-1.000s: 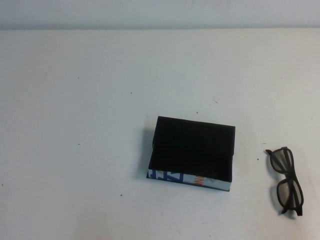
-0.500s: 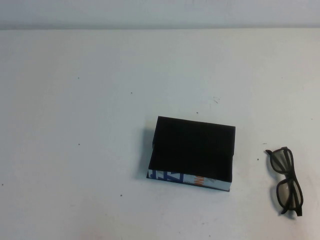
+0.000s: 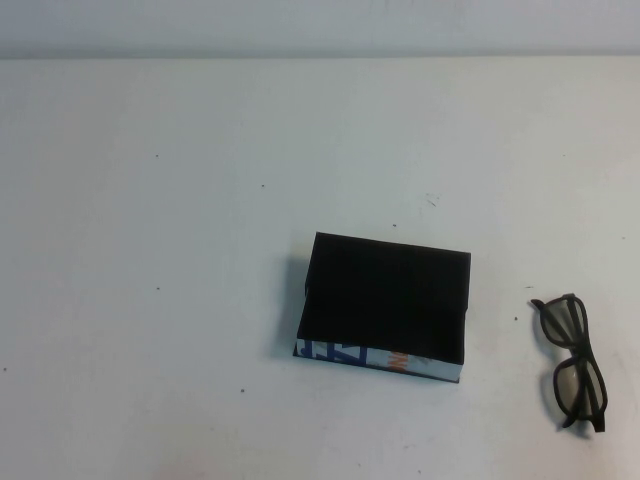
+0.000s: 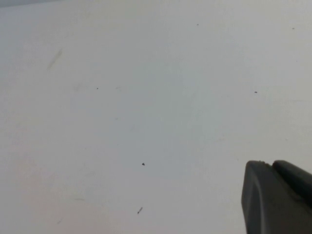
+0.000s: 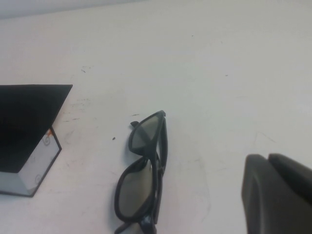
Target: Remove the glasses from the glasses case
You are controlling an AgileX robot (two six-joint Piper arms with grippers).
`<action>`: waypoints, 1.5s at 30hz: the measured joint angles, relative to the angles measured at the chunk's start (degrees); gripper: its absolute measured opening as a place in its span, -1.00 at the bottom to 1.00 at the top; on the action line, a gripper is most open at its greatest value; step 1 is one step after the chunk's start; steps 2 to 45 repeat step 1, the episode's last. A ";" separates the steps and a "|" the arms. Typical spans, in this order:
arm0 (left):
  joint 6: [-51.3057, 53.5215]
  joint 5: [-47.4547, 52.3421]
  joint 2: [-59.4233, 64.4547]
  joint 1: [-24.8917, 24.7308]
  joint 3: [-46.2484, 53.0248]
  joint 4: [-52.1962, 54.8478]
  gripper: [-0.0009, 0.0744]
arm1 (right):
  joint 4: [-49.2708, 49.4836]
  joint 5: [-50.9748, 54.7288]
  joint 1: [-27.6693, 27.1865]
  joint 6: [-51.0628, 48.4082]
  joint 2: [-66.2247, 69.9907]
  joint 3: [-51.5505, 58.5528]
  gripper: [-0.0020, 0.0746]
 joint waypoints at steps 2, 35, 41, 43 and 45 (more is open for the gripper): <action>0.00 0.00 0.00 0.00 0.00 0.00 -0.99 | 0.00 0.00 0.00 0.00 0.00 0.00 -0.99; 0.00 0.00 0.00 0.00 0.00 0.00 -0.99 | 0.00 0.00 0.00 0.00 0.00 0.00 -0.99; 0.00 0.00 0.00 0.00 0.00 0.00 -0.99 | 0.00 0.00 0.00 0.00 0.00 0.00 -0.99; 0.00 0.00 0.00 0.00 0.00 0.00 -0.99 | 0.00 0.00 0.00 0.00 0.00 0.00 -0.99; 0.00 0.00 0.00 0.00 0.00 0.00 -0.99 | 0.00 0.00 0.00 0.00 0.00 0.00 -0.99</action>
